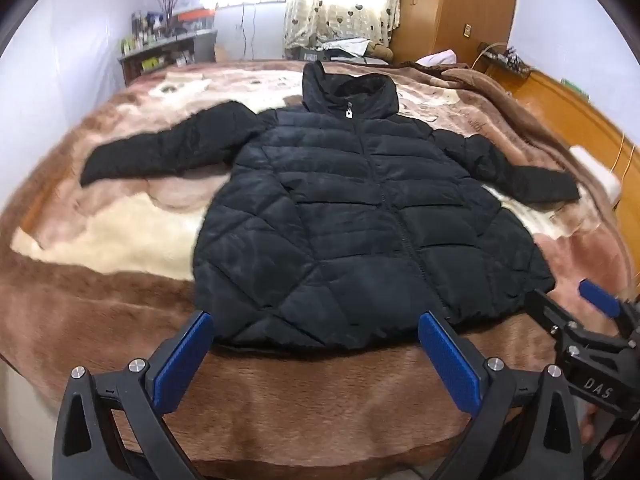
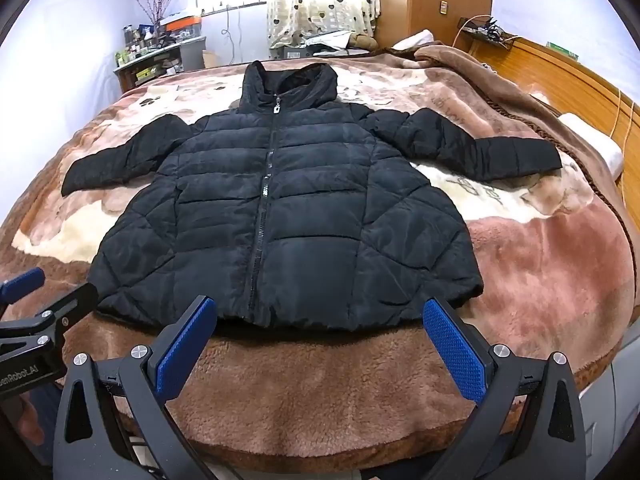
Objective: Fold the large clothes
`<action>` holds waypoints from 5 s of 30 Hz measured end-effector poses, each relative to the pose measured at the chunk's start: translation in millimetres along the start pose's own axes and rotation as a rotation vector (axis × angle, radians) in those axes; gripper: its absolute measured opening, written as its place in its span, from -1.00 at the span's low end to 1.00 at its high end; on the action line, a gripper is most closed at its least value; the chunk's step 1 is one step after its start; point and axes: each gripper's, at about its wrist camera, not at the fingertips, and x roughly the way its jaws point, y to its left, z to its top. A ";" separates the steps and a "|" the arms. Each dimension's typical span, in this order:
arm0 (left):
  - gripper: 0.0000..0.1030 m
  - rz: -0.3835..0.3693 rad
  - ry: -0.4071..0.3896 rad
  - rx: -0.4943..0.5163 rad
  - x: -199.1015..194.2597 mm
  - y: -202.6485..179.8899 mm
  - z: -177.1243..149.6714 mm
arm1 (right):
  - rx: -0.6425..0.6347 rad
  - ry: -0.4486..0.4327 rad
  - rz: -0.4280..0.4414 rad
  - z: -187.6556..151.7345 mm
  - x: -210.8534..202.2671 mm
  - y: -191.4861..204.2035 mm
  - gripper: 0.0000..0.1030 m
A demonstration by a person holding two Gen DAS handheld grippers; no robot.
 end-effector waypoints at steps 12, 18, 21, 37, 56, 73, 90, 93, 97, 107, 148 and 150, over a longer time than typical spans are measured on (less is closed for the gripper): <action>1.00 0.040 -0.030 -0.010 0.7 0.7 10.9 | 0.043 0.006 0.011 9.8 1.4 -9.2 0.99; 1.00 0.011 -0.038 -0.044 -4.2 10.1 17.8 | 0.030 0.010 0.002 13.8 2.8 -6.1 0.99; 1.00 0.015 -0.053 -0.054 -7.7 14.2 22.0 | 0.031 -0.013 -0.027 17.6 -0.7 -7.6 0.99; 1.00 0.054 -0.072 -0.050 -13.0 12.8 22.1 | 0.031 -0.031 -0.010 19.3 -3.5 -7.4 0.99; 1.00 0.077 -0.051 -0.041 -8.7 13.1 22.1 | 0.029 -0.011 -0.006 16.9 2.1 -5.1 0.99; 1.00 0.077 -0.034 -0.033 -1.3 10.3 24.5 | 0.032 -0.009 -0.008 17.3 2.7 -6.3 0.99; 1.00 0.058 -0.045 -0.156 53.6 90.0 75.1 | 0.057 -0.060 0.047 51.2 38.6 -24.4 0.99; 1.00 0.046 -0.043 -0.244 74.8 134.5 96.0 | 0.024 -0.062 0.054 66.8 55.2 -24.3 0.99; 1.00 0.134 -0.067 -0.318 98.6 188.3 126.0 | 0.013 -0.032 0.083 88.6 85.2 -24.6 0.99; 1.00 0.266 -0.080 -0.697 164.6 334.3 176.0 | 0.048 -0.037 0.102 137.0 144.0 -9.0 0.99; -0.71 0.095 -0.225 -0.289 164.4 194.2 304.1 | -0.025 -0.127 0.127 175.8 162.8 12.1 0.99; -0.71 0.064 -0.221 -0.227 165.1 164.2 308.8 | -0.011 -0.131 0.125 176.4 160.8 4.1 0.99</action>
